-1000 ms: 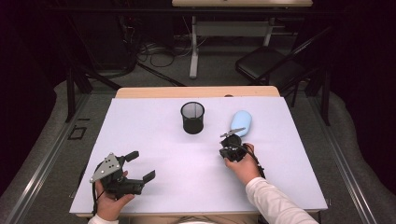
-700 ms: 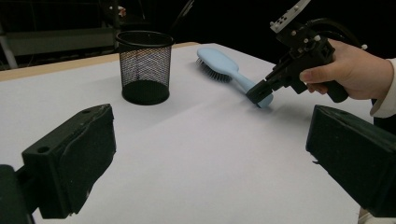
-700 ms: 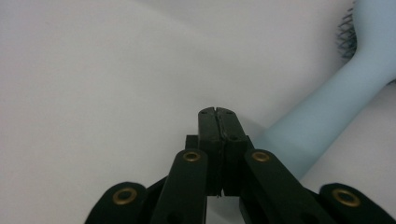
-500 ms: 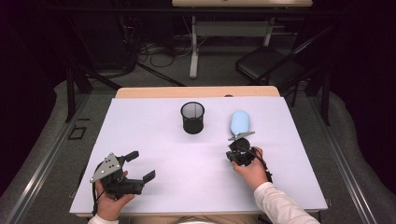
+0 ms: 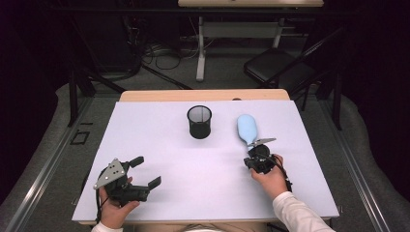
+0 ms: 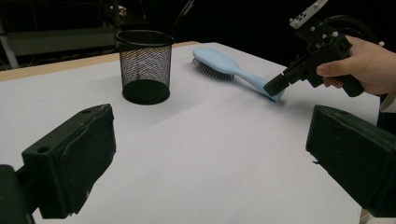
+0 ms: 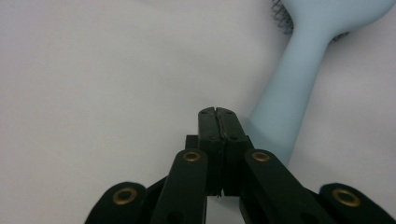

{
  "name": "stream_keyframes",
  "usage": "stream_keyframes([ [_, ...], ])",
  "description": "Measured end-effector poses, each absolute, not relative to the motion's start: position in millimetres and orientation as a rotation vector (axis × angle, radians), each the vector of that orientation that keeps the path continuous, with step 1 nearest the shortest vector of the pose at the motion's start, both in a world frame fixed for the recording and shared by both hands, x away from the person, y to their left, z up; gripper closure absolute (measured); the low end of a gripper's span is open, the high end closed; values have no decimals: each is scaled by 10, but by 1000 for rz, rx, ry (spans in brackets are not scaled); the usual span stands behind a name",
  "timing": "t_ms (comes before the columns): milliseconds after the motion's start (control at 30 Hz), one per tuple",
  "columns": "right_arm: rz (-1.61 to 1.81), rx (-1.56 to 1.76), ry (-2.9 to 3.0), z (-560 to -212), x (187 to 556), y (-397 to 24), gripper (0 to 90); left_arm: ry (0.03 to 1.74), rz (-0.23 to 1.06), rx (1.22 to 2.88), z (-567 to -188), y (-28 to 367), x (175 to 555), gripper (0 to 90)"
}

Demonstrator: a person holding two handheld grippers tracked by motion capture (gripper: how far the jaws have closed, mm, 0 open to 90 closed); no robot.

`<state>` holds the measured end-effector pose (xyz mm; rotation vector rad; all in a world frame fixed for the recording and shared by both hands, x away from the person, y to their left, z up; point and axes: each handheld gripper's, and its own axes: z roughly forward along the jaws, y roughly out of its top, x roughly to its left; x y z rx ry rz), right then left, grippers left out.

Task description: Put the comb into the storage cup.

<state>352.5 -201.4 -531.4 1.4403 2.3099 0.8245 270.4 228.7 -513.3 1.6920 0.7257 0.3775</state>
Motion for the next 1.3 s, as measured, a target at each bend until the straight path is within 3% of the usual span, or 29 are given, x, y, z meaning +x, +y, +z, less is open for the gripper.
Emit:
stream_keyframes([
  [1300,790,1528,2211,-5269,3593,-2477,900,730,380,1691,-5135,2284,2700,21],
])
